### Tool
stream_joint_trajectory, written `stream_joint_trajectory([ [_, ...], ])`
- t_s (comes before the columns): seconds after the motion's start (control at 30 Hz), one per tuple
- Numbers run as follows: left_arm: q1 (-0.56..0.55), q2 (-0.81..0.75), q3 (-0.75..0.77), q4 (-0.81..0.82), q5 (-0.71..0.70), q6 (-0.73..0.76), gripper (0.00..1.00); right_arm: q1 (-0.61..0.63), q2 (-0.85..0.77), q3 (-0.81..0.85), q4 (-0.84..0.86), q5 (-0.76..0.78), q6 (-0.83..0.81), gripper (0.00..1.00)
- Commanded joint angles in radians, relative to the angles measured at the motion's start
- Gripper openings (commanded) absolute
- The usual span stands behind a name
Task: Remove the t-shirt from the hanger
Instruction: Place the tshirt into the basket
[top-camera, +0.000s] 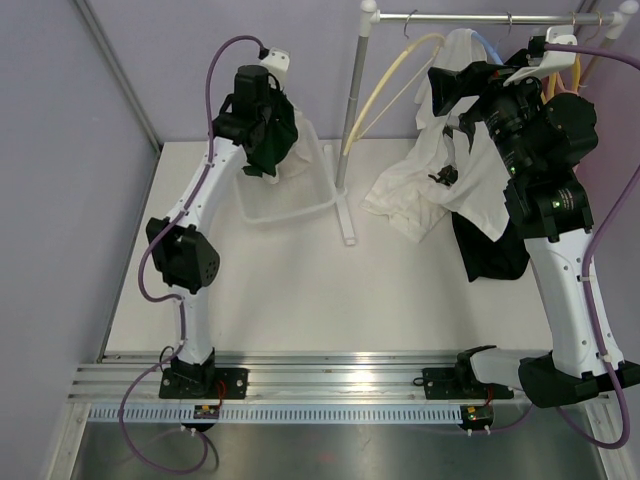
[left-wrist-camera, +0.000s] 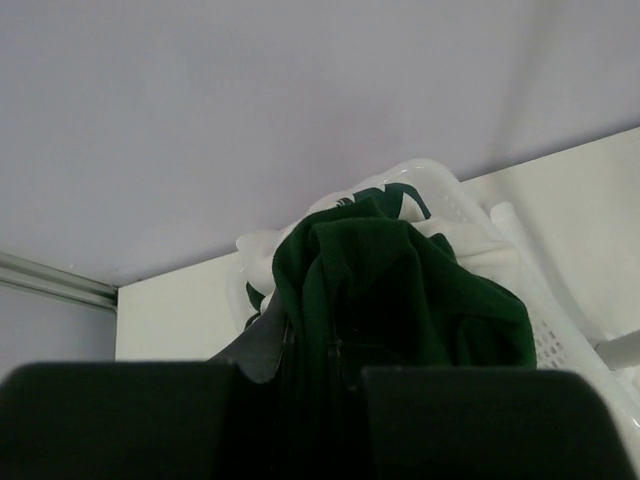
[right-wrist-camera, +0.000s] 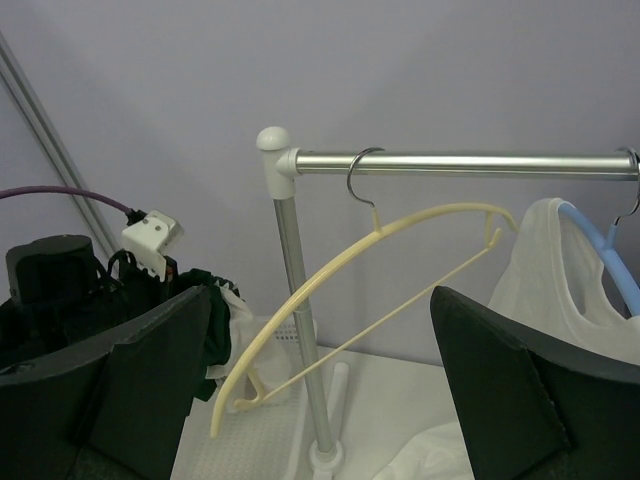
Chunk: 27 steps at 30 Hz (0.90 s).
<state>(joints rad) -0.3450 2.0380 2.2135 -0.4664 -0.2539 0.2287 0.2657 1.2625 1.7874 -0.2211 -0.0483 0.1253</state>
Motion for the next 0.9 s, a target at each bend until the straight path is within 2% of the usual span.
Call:
stream_joint_trajectory([
  [0.0, 0.044, 0.028, 0.005, 0.213, 0.042, -0.061, 0.0, -0.003, -0.018, 0.015, 0.051, -0.025, 0.004, 0.99],
  [0.17, 0.075, 0.178, 0.084, 0.21, 0.007, -0.031, 0.01, -0.003, -0.026, 0.004, 0.061, -0.021, -0.004, 0.99],
  [0.27, 0.084, 0.206, 0.042, 0.229, 0.028, -0.034, 0.06, -0.003, -0.031, -0.006, 0.066, -0.018, -0.004, 0.99],
  [0.33, 0.084, 0.202, -0.023, 0.245, 0.062, -0.028, 0.33, -0.003, -0.031, -0.006, 0.066, -0.018, -0.007, 0.99],
  [0.4, 0.084, 0.195, -0.057, 0.249, 0.099, -0.025, 0.55, -0.003, -0.029, -0.006, 0.069, -0.018, -0.009, 1.0],
  [0.43, 0.084, 0.194, -0.058, 0.239, 0.108, -0.034, 0.72, -0.003, -0.029, -0.006, 0.069, -0.016, -0.009, 0.99],
  [0.5, 0.084, 0.159, -0.061, 0.232, 0.136, -0.045, 0.83, -0.003, -0.025, -0.003, 0.069, -0.018, -0.01, 0.99],
  [0.63, 0.083, 0.097, -0.064, 0.224, 0.172, -0.064, 0.97, -0.003, -0.022, -0.002, 0.066, -0.018, -0.012, 0.99],
  [0.8, 0.069, -0.059, -0.104, 0.204, 0.199, -0.078, 0.99, -0.002, -0.028, -0.003, 0.063, -0.013, -0.016, 1.0],
  [0.87, 0.066, -0.12, -0.165, 0.207, 0.203, -0.086, 0.99, -0.003, -0.031, -0.005, 0.06, -0.007, -0.019, 0.99],
])
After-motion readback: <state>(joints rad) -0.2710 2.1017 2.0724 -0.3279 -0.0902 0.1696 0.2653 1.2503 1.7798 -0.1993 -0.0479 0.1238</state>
